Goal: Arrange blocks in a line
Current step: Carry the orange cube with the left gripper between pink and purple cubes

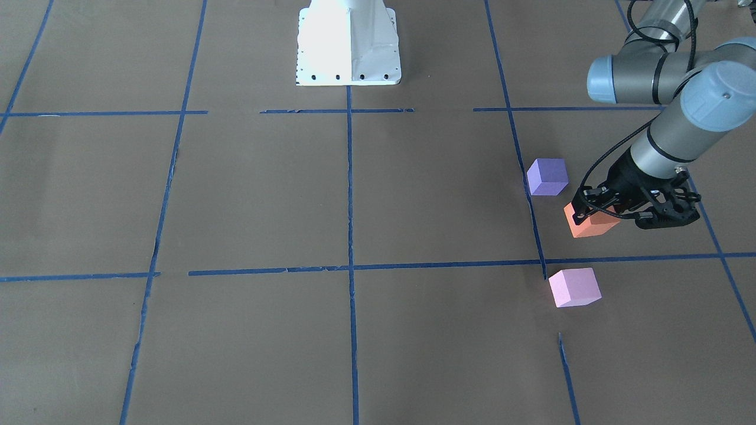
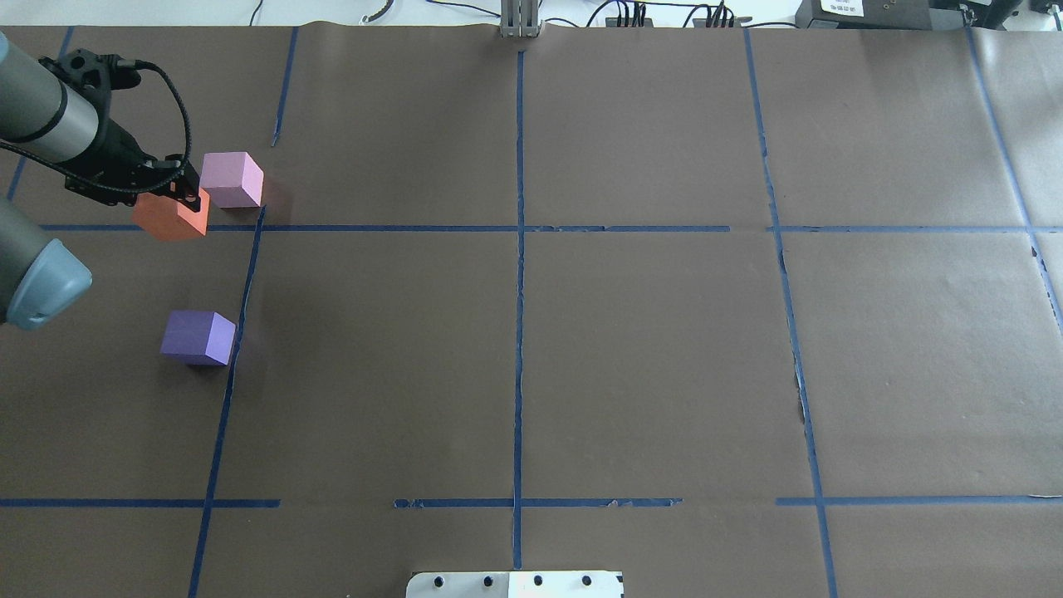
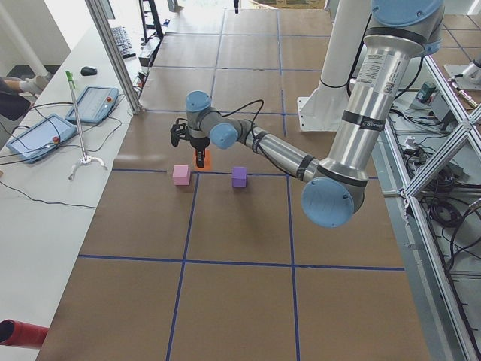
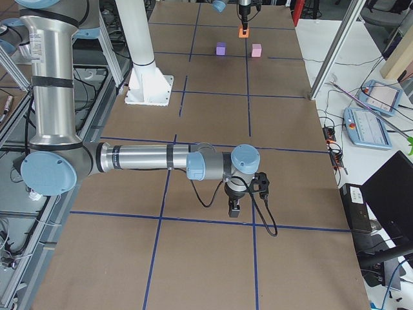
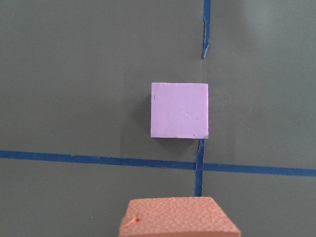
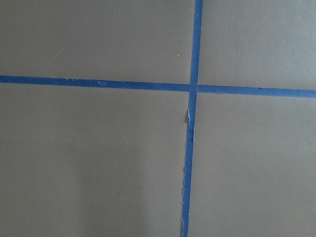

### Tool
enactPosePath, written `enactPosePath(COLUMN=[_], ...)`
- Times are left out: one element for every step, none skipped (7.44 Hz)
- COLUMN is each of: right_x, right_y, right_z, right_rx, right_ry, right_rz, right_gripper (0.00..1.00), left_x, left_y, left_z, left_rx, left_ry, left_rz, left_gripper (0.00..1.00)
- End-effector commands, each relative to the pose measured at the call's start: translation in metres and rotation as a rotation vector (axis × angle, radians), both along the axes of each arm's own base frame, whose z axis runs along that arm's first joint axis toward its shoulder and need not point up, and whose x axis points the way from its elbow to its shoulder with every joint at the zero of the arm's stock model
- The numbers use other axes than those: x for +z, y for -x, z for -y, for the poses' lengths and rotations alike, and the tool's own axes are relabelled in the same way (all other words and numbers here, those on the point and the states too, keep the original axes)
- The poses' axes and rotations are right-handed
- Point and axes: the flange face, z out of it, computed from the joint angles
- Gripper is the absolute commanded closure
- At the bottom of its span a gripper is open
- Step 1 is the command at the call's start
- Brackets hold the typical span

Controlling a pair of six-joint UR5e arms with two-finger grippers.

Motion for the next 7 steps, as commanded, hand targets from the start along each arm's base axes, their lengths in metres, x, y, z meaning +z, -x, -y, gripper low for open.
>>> enactPosePath(right_x=[0.0,0.0,0.0,0.0,0.0,0.0,0.0], right_y=[0.0,0.0,0.0,0.0,0.0,0.0,0.0], right_z=[0.0,0.0,0.0,0.0,0.0,0.0,0.0], right_rx=[0.0,0.0,0.0,0.0,0.0,0.0,0.0], right_ry=[-0.001,-0.001,0.0,-0.001,0.0,0.0,-0.001], right_rz=[0.0,0.0,0.0,0.0,0.0,0.0,0.0], right_gripper=[0.0,0.0,0.0,0.0,0.0,0.0,0.0], left_x=[0.031,0.041,0.042,0.045,0.047,0.045,0.044], left_y=[-0.046,-0.061,-0.071,-0.071,-0.07,-0.072,-0.074], left_z=[-0.01,-0.016,-0.022,-0.021,-0.019,-0.02,-0.02], left_rx=[0.053,0.07,0.075,0.054,0.044,0.045,0.048], left_ry=[0.005,0.009,0.02,0.001,-0.008,-0.012,-0.015], left_rz=[-0.003,-0.004,-0.005,0.021,0.034,0.034,0.034], left_gripper=[0.9,0.9,0.9,0.9,0.9,0.9,0.9])
